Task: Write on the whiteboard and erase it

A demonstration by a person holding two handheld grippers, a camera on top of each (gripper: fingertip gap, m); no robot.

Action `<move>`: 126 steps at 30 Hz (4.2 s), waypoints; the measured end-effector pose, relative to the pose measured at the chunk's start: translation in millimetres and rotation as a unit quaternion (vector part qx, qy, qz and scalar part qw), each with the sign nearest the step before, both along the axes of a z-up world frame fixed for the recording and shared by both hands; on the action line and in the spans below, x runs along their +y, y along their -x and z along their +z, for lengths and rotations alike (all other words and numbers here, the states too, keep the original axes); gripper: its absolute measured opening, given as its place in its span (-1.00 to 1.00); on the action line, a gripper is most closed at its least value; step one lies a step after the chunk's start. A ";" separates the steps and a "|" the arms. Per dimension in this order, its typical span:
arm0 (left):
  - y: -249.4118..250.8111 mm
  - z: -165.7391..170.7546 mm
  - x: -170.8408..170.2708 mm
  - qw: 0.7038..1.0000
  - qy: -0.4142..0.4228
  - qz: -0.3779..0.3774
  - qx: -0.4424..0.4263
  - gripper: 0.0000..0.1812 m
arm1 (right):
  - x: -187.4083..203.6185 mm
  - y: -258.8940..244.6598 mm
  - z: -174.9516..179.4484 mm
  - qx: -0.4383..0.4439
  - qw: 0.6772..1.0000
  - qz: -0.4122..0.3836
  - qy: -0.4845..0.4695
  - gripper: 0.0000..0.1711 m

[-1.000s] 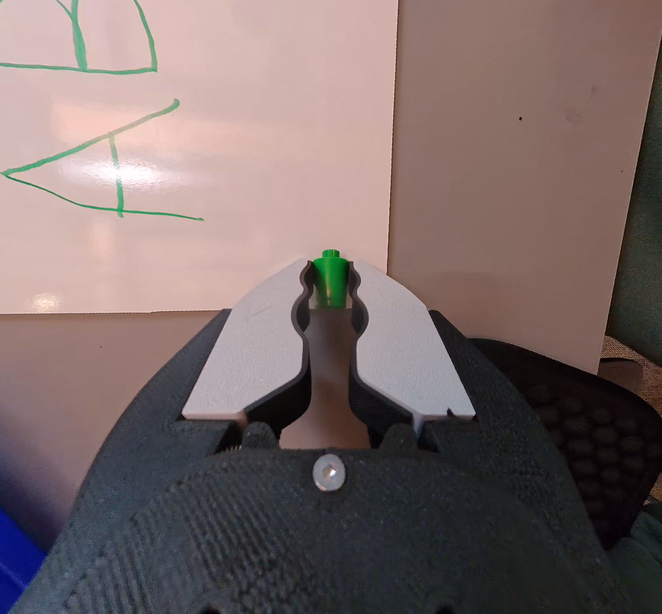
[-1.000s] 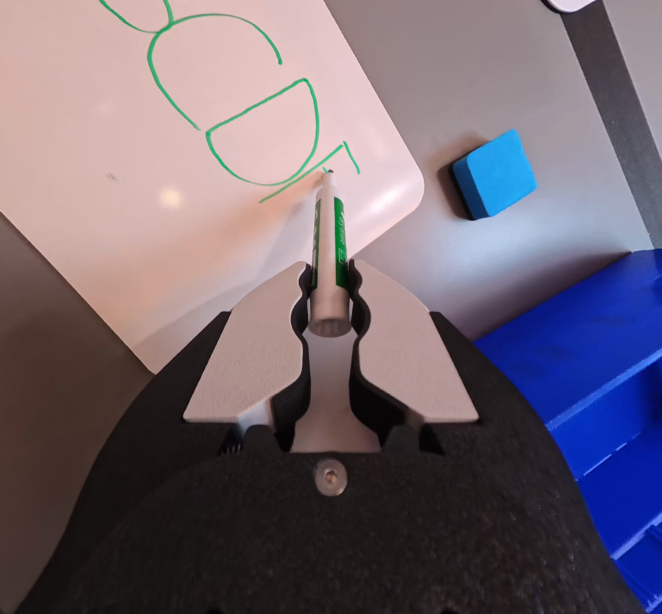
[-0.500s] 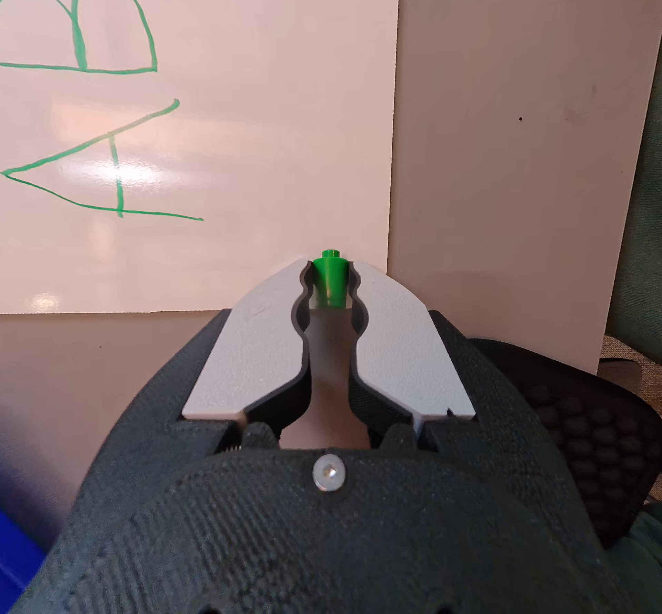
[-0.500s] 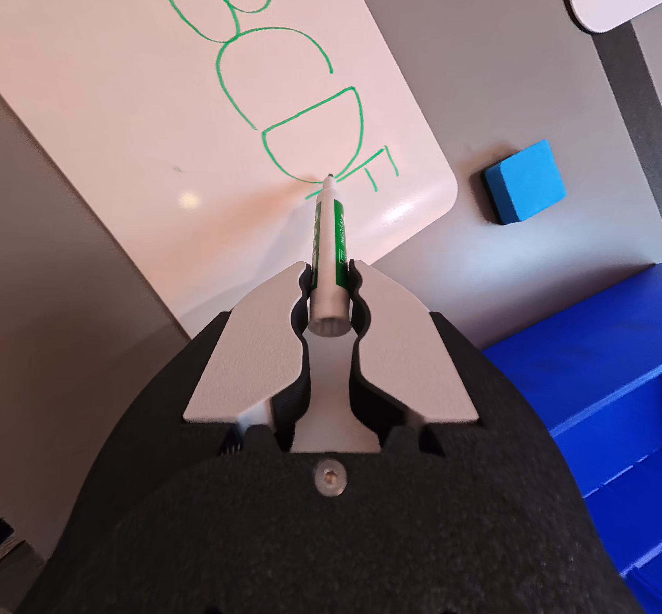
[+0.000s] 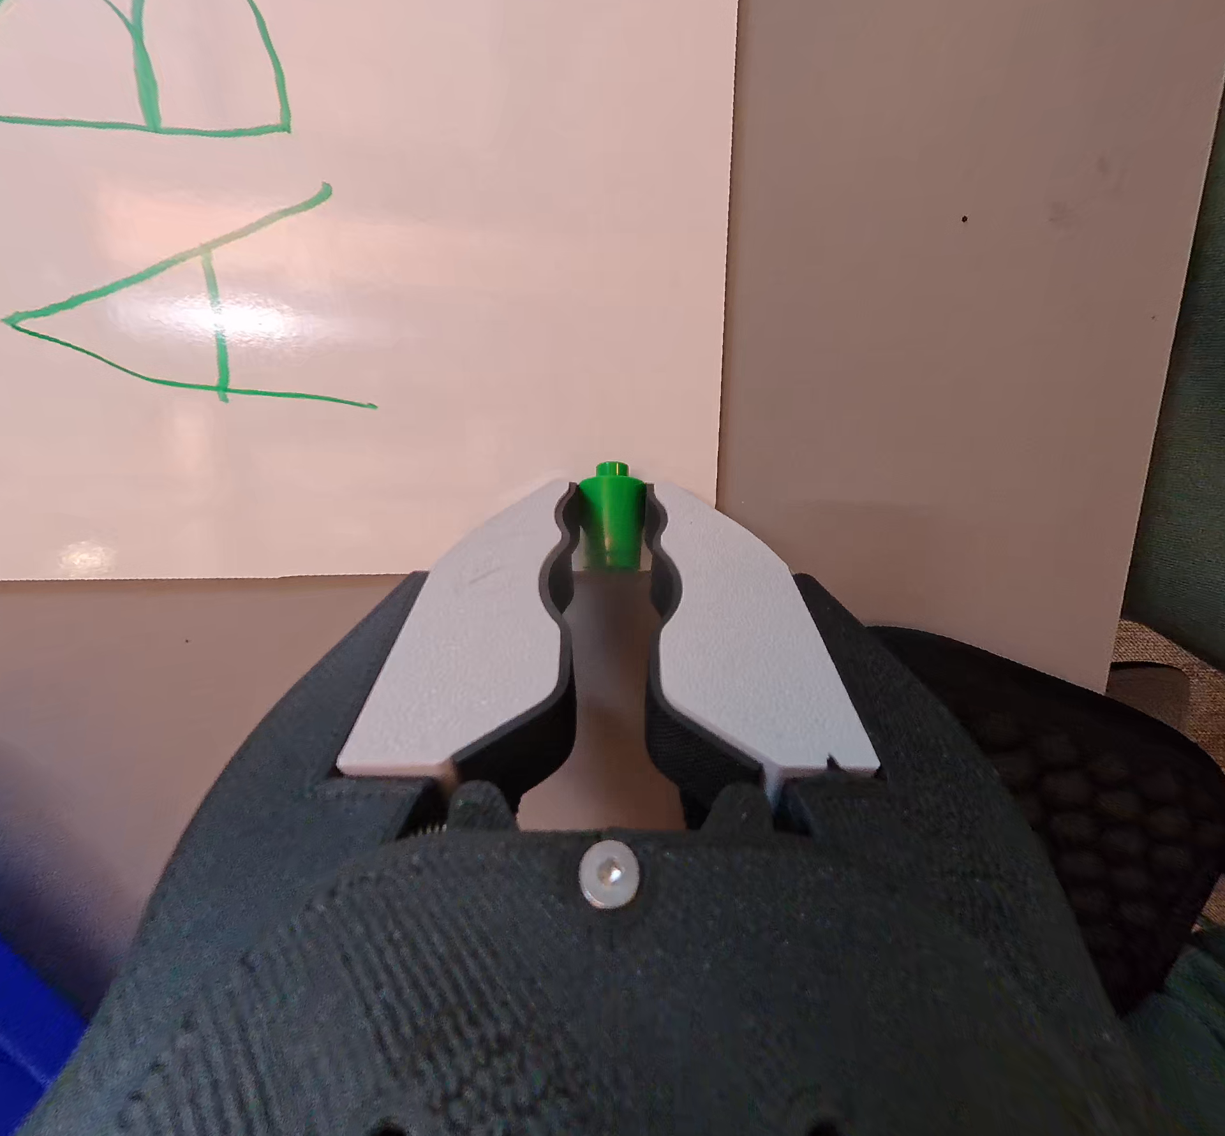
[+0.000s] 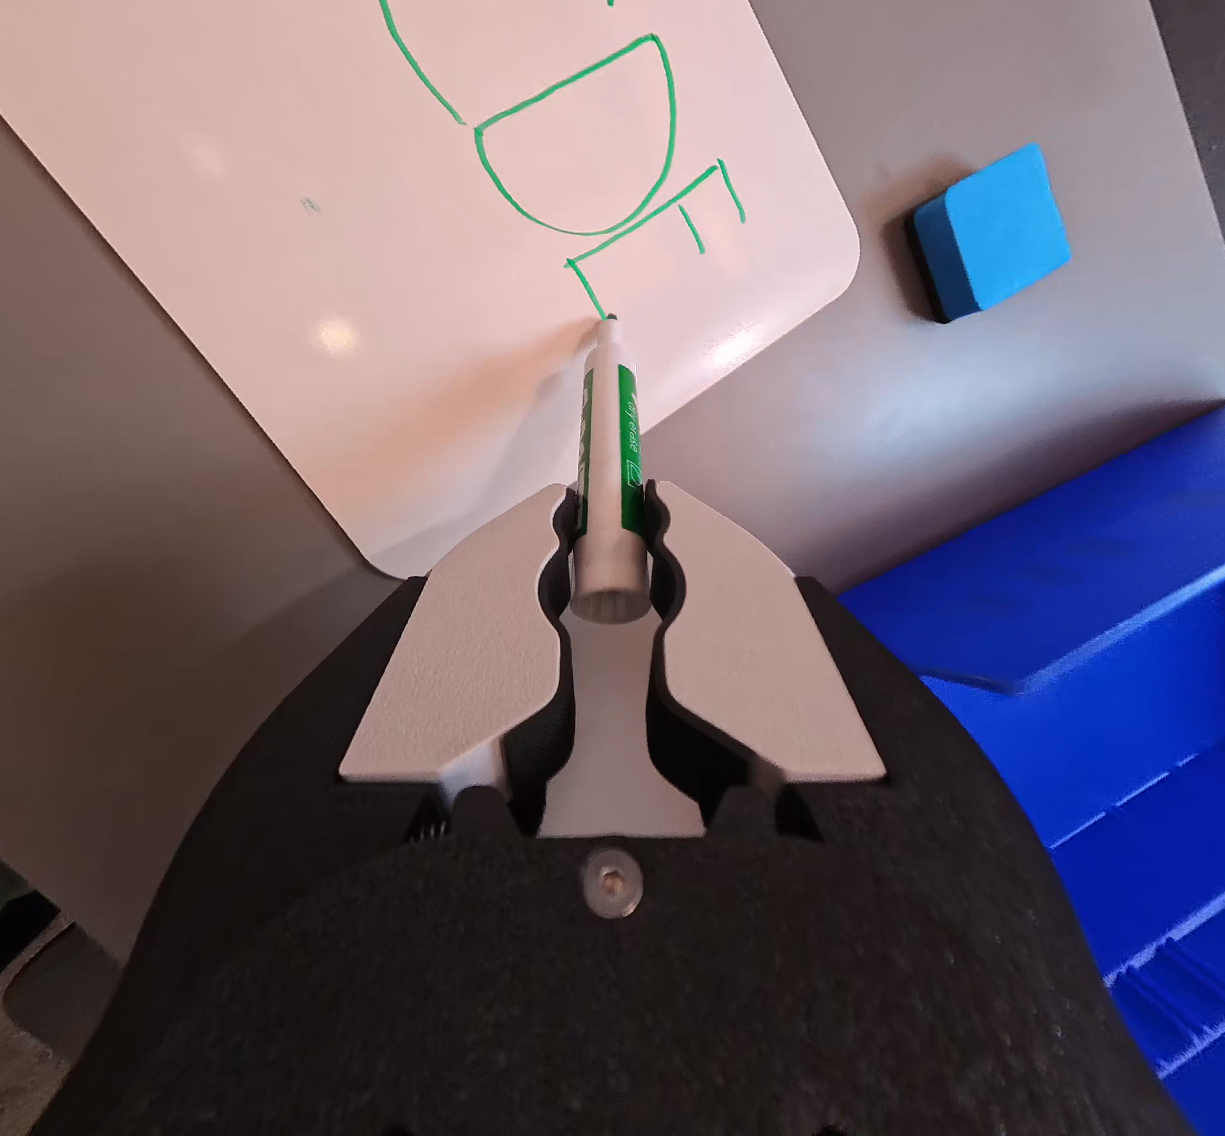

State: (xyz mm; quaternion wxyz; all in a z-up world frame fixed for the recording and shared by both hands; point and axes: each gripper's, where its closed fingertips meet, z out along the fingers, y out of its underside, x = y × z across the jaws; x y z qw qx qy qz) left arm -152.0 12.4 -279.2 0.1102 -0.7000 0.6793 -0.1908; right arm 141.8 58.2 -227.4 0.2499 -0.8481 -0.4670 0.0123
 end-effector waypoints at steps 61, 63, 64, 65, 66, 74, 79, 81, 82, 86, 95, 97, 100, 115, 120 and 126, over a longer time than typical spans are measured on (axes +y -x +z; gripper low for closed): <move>0.0 0.2 -0.4 1.000 0.005 0.001 -0.006 -0.79 | 54.3 -4.5 -6.1 -0.017 0.998 -0.027 -0.053 -0.77; 0.0 0.2 -0.4 1.000 0.006 0.001 -0.007 -0.79 | 53.7 -7.8 -6.2 -0.021 0.998 -0.029 -0.053 -0.77; -0.1 0.2 -0.4 1.000 0.007 0.001 -0.007 -0.79 | 53.4 -9.8 -6.0 -0.023 0.998 -0.031 -0.053 -0.77; 0.0 0.2 -0.4 1.000 0.007 0.001 -0.008 -0.79 | 53.0 -11.8 -5.9 -0.026 0.998 -0.032 -0.053 -0.77; -0.1 0.2 -0.3 1.000 0.007 0.001 -0.007 -0.79 | 52.8 -14.1 -5.8 -0.027 0.998 -0.034 -0.053 -0.77; -0.2 0.2 -0.2 1.000 0.005 0.001 -0.006 -0.79 | 50.5 -29.3 -5.3 -0.038 0.997 -0.048 -0.053 -0.77; -0.5 0.2 -0.4 1.000 0.005 0.001 -0.006 -0.79 | 50.7 -22.2 1.8 -0.023 0.997 -0.044 -0.064 -0.77; -0.5 0.3 -0.3 1.000 0.005 0.000 -0.006 -0.79 | 49.5 -16.5 6.4 -0.013 0.997 -0.038 -0.068 -0.77; -0.5 0.3 -0.3 1.000 0.005 0.000 -0.006 -0.79 | 48.6 -14.1 8.2 -0.011 0.997 -0.035 -0.068 -0.77; -0.4 0.2 -0.3 1.000 0.004 0.000 -0.006 -0.79 | 44.0 -5.6 11.4 -0.007 0.997 -0.023 -0.068 -0.77; -0.4 0.3 -0.1 1.000 0.002 0.000 -0.004 -0.79 | 37.2 2.8 10.1 -0.001 0.998 -0.011 -0.061 -0.77; -0.4 0.3 -0.2 1.000 0.002 0.000 -0.004 -0.79 | 36.0 3.5 9.1 -0.001 0.998 -0.010 -0.059 -0.77; -0.4 0.3 -0.2 1.000 0.002 0.000 -0.004 -0.79 | 35.1 4.3 8.7 0.000 0.998 -0.009 -0.058 -0.77; -0.3 0.2 -0.3 1.000 0.002 0.001 -0.005 -0.79 | 29.4 3.1 4.5 0.004 0.999 -0.008 -0.050 -0.77; -0.3 0.1 -0.3 1.000 0.002 0.001 -0.005 -0.79 | 29.5 -0.2 1.3 0.003 0.999 -0.012 -0.046 -0.77; -0.2 0.0 -0.4 1.000 0.002 0.001 -0.005 -0.79 | 27.8 -3.7 -3.0 -0.003 0.999 -0.014 -0.040 -0.77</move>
